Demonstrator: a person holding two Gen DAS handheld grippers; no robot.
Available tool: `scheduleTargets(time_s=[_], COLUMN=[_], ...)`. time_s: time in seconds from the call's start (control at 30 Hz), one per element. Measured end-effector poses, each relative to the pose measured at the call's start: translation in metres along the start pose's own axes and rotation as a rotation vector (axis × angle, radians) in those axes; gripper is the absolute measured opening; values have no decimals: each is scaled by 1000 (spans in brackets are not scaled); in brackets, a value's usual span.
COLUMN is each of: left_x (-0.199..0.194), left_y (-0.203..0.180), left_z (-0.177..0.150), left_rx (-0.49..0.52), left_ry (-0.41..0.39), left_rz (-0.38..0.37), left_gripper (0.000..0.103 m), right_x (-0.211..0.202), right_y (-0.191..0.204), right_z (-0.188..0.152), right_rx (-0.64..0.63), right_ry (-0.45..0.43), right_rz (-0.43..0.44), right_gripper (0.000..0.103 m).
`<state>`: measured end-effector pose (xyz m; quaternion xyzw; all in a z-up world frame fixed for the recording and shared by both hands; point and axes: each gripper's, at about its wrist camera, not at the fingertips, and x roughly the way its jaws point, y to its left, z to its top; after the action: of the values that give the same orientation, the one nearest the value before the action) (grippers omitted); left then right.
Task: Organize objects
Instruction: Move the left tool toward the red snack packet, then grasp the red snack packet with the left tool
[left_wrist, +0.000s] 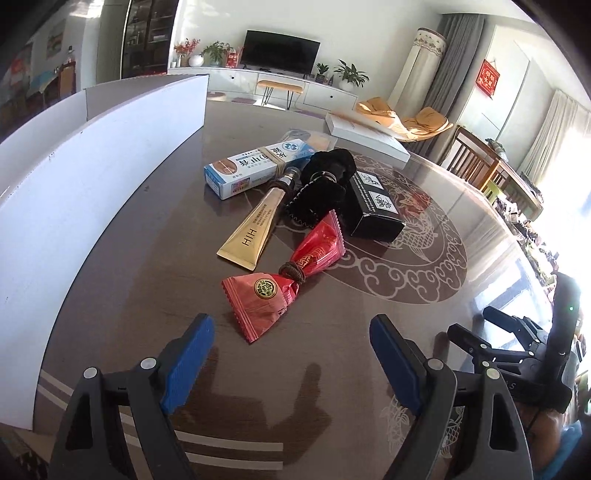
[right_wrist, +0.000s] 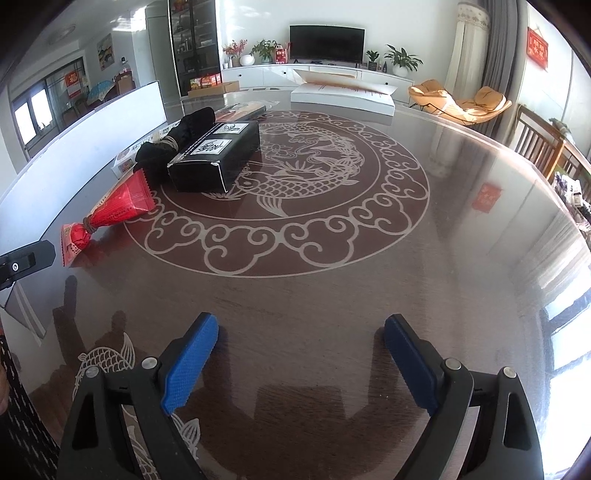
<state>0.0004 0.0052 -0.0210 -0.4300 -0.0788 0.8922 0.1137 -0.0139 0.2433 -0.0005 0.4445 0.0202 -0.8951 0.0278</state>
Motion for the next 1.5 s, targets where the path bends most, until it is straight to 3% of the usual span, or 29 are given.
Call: scheduleTargets(time_s=[0.7,0.8,0.97,1.07,1.23,1.4,1.5], left_x=[4,0,-8,-7,3,19,42], left_y=[1,13,52,56,24,-3,-13], left_z=[-1,0,0,-1,1,20,32], left_rx=[-4,-68,-284,-324,-164,25,134], left_ry=[19,10,-34,-36,9,1,56], left_rz=[-10,-56,-140,-166,-135,-13,54], left_gripper=[86,86,86,86,86,86,86], right_x=[3,3,3,2,2,1,0], right_y=[-1,-1,-1,-1,0,2,4], right_z=[1,1,1,1,1,0,0], right_rx=[8,8,7,2,-3,-12,-18], right_ry=[9,9,8,5,1,-3,-6], right_rz=[-7,-7,-8,-15,-24,-27,-31], right_gripper=[98,98,98,98,98,98,98])
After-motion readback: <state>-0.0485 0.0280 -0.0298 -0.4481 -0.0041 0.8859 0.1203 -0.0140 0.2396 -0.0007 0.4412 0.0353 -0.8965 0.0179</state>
